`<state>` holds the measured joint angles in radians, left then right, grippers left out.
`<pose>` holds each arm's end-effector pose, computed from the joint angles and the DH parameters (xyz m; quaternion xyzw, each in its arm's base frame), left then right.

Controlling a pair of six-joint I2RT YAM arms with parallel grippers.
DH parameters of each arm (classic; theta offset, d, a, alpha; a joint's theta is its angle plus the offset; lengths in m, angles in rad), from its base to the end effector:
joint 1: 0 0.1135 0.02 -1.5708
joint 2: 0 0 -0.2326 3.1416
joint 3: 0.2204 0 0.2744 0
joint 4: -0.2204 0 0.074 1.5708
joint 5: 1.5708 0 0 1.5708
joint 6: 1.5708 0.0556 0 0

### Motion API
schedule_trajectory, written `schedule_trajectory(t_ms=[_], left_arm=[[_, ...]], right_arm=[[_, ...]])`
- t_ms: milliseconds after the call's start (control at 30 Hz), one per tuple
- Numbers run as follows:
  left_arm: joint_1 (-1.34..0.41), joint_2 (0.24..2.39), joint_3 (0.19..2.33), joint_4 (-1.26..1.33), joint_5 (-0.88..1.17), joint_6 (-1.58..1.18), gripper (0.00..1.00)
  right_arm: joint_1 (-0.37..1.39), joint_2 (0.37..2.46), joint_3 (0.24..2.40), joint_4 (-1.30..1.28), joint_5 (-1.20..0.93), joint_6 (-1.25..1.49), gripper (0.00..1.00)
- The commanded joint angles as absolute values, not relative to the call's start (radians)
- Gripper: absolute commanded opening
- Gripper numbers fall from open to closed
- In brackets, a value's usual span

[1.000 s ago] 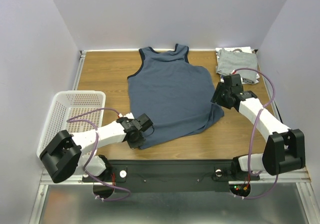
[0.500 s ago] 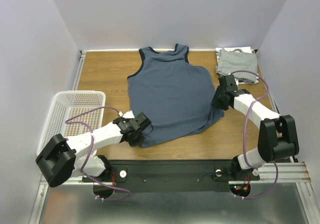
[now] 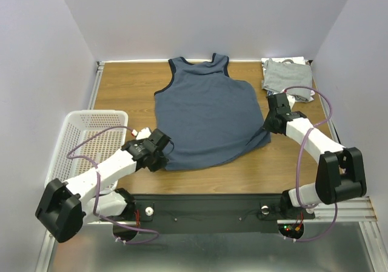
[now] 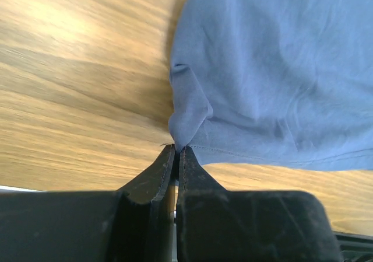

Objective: Fold and stack the tank tops
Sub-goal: Flatten the tank top out

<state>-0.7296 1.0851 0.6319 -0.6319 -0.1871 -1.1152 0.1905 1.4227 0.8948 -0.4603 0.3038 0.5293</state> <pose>0.1847 -0.1512 0.1421 -0.2072 0.9442 -0.1361 0.2169 0.3145 0.0437 0.1544 0.2025 0.9260 -0.0357 0.3167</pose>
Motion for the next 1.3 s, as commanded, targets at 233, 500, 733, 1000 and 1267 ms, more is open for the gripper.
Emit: schedule_trajectory(t_ms=[233,500,733,1000,1267], left_arm=[[-0.532,0.985,0.747,-0.681,-0.164,-0.936,0.00],[-0.473,0.979,0.840,-0.692,-0.091,-0.885,0.00],[-0.434,0.989,0.950,-0.675,-0.029,-0.848,0.00],[-0.278,1.110,1.125,-0.393,0.092,-0.838,0.00],[-0.112,1.873,1.947,-0.237,0.263,-0.778,0.00]], right_arm=[[0.138,1.305,1.031,-0.578,0.452,0.477,0.00],[0.088,1.285,1.110,-0.626,0.445,0.465,0.01],[0.060,1.341,1.272,-0.680,0.365,0.485,0.00],[0.061,1.531,1.515,-0.650,0.266,0.514,0.00],[0.043,2.251,2.603,-0.657,0.051,0.566,0.00]])
